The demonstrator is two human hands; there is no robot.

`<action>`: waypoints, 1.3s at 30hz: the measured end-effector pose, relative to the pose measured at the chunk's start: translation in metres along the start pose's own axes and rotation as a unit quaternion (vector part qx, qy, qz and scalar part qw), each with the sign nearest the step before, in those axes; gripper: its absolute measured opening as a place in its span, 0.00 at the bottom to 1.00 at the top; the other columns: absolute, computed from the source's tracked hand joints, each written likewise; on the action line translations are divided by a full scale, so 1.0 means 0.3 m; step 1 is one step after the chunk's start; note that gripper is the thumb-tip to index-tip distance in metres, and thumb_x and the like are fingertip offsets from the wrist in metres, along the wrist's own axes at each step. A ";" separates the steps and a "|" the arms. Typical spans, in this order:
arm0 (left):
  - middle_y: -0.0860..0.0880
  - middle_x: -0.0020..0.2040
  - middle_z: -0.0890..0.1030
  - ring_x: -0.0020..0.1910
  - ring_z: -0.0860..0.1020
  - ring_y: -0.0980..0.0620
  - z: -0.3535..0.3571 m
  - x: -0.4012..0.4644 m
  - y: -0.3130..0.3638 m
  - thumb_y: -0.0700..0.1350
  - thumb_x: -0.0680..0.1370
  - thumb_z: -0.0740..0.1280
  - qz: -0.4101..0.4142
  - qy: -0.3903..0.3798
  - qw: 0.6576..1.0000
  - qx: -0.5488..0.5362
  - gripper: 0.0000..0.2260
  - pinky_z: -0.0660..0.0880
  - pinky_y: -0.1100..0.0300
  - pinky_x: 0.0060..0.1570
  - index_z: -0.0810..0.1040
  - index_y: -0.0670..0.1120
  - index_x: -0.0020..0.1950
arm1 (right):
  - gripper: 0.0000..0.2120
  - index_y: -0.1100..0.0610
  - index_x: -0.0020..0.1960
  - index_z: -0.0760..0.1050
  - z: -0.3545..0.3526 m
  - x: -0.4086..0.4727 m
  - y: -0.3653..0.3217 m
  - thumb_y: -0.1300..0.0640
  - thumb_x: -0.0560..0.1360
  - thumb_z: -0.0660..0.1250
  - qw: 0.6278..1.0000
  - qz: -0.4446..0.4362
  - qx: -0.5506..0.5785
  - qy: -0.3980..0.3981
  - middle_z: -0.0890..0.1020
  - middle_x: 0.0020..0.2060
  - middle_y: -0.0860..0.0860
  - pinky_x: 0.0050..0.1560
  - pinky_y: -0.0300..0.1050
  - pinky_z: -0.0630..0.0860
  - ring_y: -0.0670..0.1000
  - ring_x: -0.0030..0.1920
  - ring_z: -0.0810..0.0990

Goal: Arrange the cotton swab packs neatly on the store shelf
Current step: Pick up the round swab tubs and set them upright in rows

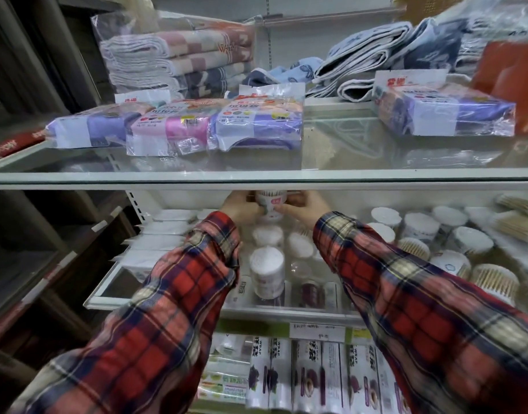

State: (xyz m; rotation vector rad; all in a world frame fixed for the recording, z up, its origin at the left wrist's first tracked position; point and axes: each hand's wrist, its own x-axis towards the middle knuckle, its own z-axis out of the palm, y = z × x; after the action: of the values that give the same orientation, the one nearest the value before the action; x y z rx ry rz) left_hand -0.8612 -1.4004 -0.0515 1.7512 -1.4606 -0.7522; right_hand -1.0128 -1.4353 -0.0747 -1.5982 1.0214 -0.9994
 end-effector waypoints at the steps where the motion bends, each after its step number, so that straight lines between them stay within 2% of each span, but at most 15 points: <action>1: 0.39 0.51 0.82 0.51 0.80 0.43 0.005 0.015 -0.009 0.34 0.69 0.68 -0.005 0.004 1.000 -0.001 0.12 0.78 0.51 0.51 0.80 0.36 0.52 | 0.19 0.66 0.60 0.73 0.007 0.008 0.001 0.68 0.71 0.71 1.000 0.005 -0.001 0.009 0.80 0.57 0.60 0.41 0.30 0.76 0.53 0.57 0.79; 4: 0.38 0.49 0.81 0.49 0.78 0.45 0.019 0.054 -0.043 0.30 0.71 0.64 -0.018 0.008 0.999 -0.025 0.10 0.77 0.58 0.43 0.79 0.35 0.50 | 0.18 0.68 0.60 0.74 0.017 0.029 0.013 0.69 0.71 0.70 1.000 0.012 0.004 0.013 0.80 0.56 0.60 0.41 0.28 0.75 0.52 0.56 0.78; 6: 0.39 0.53 0.82 0.52 0.79 0.45 0.027 0.075 -0.070 0.36 0.68 0.63 -0.016 0.023 0.999 -0.035 0.16 0.78 0.54 0.51 0.80 0.36 0.53 | 0.18 0.68 0.60 0.74 0.019 0.040 0.029 0.68 0.71 0.71 1.000 0.013 0.005 0.011 0.80 0.55 0.59 0.43 0.29 0.76 0.53 0.57 0.78; 8: 0.40 0.54 0.82 0.54 0.80 0.44 0.040 0.091 -0.101 0.37 0.68 0.63 -0.023 0.040 0.997 -0.059 0.18 0.78 0.48 0.56 0.80 0.39 0.57 | 0.17 0.64 0.58 0.76 0.018 0.051 0.049 0.64 0.71 0.73 0.999 0.026 -0.022 0.022 0.81 0.55 0.58 0.50 0.40 0.77 0.54 0.56 0.80; 9: 0.40 0.54 0.82 0.54 0.80 0.44 0.045 0.095 -0.109 0.35 0.70 0.63 -0.031 0.045 0.996 -0.067 0.16 0.78 0.48 0.57 0.80 0.39 0.57 | 0.16 0.62 0.58 0.77 0.017 0.054 0.055 0.62 0.71 0.73 0.999 0.035 -0.031 0.027 0.81 0.55 0.57 0.52 0.42 0.77 0.52 0.55 0.80; 12: 0.39 0.53 0.82 0.54 0.80 0.42 0.054 0.083 -0.089 0.32 0.73 0.61 -0.048 0.046 0.996 -0.053 0.14 0.78 0.48 0.56 0.79 0.37 0.55 | 0.16 0.64 0.58 0.77 0.023 0.055 0.054 0.64 0.71 0.72 0.999 0.046 -0.007 0.029 0.81 0.55 0.58 0.50 0.36 0.73 0.48 0.52 0.78; 16: 0.37 0.53 0.81 0.54 0.78 0.41 0.053 0.069 -0.056 0.32 0.73 0.61 -0.075 0.059 0.994 -0.051 0.12 0.76 0.50 0.55 0.79 0.34 0.54 | 0.15 0.65 0.58 0.77 0.017 0.047 0.046 0.66 0.72 0.71 0.999 0.045 -0.006 0.020 0.81 0.56 0.60 0.54 0.41 0.74 0.56 0.58 0.79; 20: 0.38 0.53 0.81 0.56 0.78 0.41 0.041 0.041 -0.047 0.34 0.74 0.61 -0.086 0.085 0.991 -0.061 0.11 0.75 0.51 0.57 0.79 0.35 0.53 | 0.16 0.60 0.59 0.77 -0.042 0.033 0.036 0.58 0.72 0.71 0.985 0.050 -0.164 0.002 0.81 0.56 0.55 0.51 0.39 0.71 0.52 0.57 0.78; 23: 0.38 0.53 0.80 0.52 0.78 0.44 0.021 -0.004 -0.001 0.38 0.77 0.62 -0.100 0.107 0.986 -0.082 0.07 0.73 0.58 0.49 0.79 0.38 0.49 | 0.28 0.58 0.68 0.70 -0.105 0.020 0.038 0.54 0.71 0.72 0.948 -0.001 -0.315 -0.039 0.75 0.65 0.53 0.60 0.37 0.66 0.52 0.65 0.73; 25: 0.40 0.49 0.77 0.48 0.73 0.49 0.014 -0.042 0.027 0.38 0.79 0.61 -0.096 0.122 0.983 -0.097 0.03 0.68 0.60 0.47 0.74 0.42 0.47 | 0.36 0.55 0.71 0.66 -0.137 0.010 0.043 0.48 0.67 0.75 0.914 -0.027 -0.399 -0.076 0.72 0.68 0.52 0.65 0.40 0.65 0.51 0.67 0.71; 28: 0.43 0.45 0.78 0.47 0.75 0.49 0.024 -0.106 0.045 0.35 0.76 0.59 -0.015 0.153 0.979 -0.135 0.08 0.71 0.56 0.48 0.76 0.44 0.47 | 0.44 0.50 0.71 0.62 -0.154 0.008 0.064 0.36 0.61 0.74 0.827 0.004 -0.550 -0.116 0.71 0.68 0.52 0.68 0.50 0.64 0.56 0.67 0.68; 30: 0.46 0.49 0.79 0.51 0.76 0.49 0.042 -0.146 0.053 0.35 0.76 0.59 0.005 0.160 0.976 -0.146 0.12 0.73 0.53 0.54 0.78 0.44 0.54 | 0.45 0.48 0.71 0.62 -0.144 0.009 0.083 0.33 0.59 0.73 0.807 0.024 -0.576 -0.127 0.72 0.67 0.53 0.68 0.52 0.64 0.57 0.66 0.69; 33: 0.47 0.57 0.79 0.58 0.77 0.46 0.071 -0.193 0.056 0.36 0.77 0.61 0.010 0.164 0.968 -0.188 0.13 0.72 0.49 0.64 0.74 0.43 0.61 | 0.42 0.47 0.70 0.63 -0.134 0.012 0.101 0.36 0.61 0.73 0.822 0.032 -0.555 -0.123 0.74 0.65 0.52 0.67 0.52 0.63 0.57 0.65 0.70; 37: 0.48 0.55 0.77 0.55 0.76 0.51 0.081 -0.247 0.059 0.35 0.78 0.62 0.019 0.157 0.962 -0.221 0.12 0.71 0.59 0.59 0.73 0.42 0.61 | 0.43 0.47 0.71 0.61 -0.139 0.009 0.105 0.40 0.60 0.75 0.855 0.033 -0.509 -0.093 0.75 0.65 0.49 0.66 0.50 0.61 0.55 0.65 0.71; 39: 0.48 0.56 0.78 0.55 0.76 0.51 0.071 -0.265 0.058 0.36 0.78 0.63 0.024 0.167 0.960 -0.223 0.12 0.71 0.59 0.59 0.74 0.43 0.61 | 0.44 0.47 0.70 0.63 -0.148 0.003 0.103 0.40 0.59 0.76 0.873 0.015 -0.482 -0.070 0.75 0.64 0.48 0.67 0.50 0.62 0.53 0.65 0.73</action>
State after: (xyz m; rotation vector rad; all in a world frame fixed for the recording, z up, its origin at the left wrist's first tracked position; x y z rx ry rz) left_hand -0.9031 -1.3274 -0.0504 1.4071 -1.0081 -0.6589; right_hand -1.0590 -1.4548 -0.0954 -2.3856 1.5595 -0.2959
